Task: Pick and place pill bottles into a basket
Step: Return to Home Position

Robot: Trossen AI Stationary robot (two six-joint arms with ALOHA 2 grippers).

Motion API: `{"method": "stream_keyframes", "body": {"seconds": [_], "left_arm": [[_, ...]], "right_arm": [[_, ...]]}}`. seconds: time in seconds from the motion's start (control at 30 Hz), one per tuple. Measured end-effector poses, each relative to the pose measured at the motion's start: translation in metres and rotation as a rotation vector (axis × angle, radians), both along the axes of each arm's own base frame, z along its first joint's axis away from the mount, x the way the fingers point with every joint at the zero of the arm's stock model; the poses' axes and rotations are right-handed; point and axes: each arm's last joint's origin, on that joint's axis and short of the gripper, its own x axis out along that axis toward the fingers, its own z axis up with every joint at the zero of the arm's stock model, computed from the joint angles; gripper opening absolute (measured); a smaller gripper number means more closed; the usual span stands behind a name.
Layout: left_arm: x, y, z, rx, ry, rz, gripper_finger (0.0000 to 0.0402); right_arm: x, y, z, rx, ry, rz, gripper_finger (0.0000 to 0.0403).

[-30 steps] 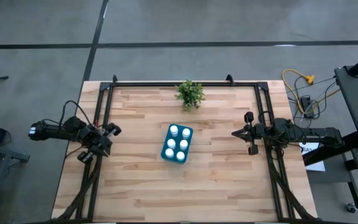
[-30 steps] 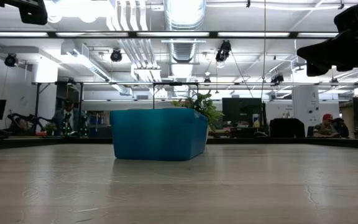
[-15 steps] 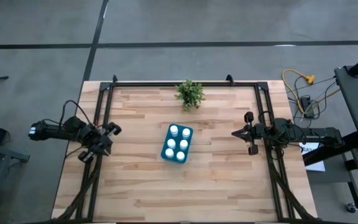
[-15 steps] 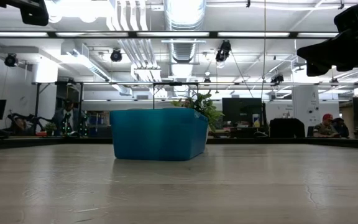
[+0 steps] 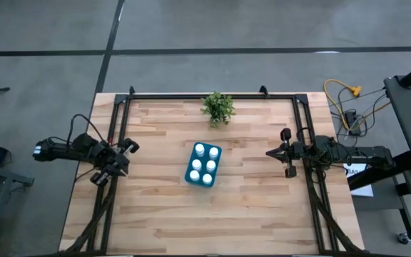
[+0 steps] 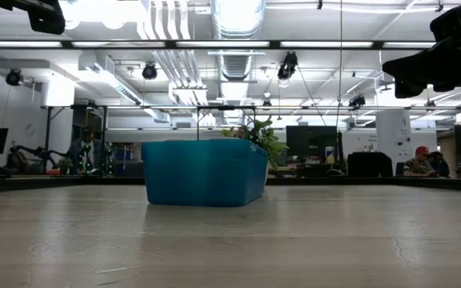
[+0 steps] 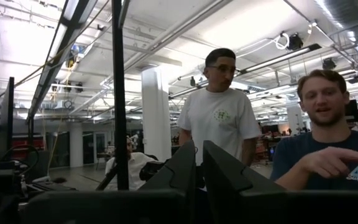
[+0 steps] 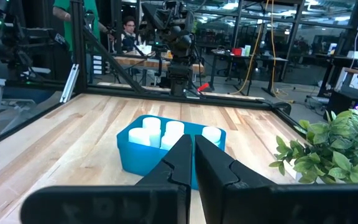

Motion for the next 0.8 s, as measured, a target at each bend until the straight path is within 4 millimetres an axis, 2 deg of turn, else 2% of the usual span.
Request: {"method": "stream_keyframes", "body": {"seconds": [0.8], "left_arm": [[-0.0003, -0.0007, -0.0003, 0.023, -0.007, -0.02, 0.0013]], "right_arm": [[0.0, 0.0, 0.0, 0.002, 0.0, 0.0, 0.0009]]}}
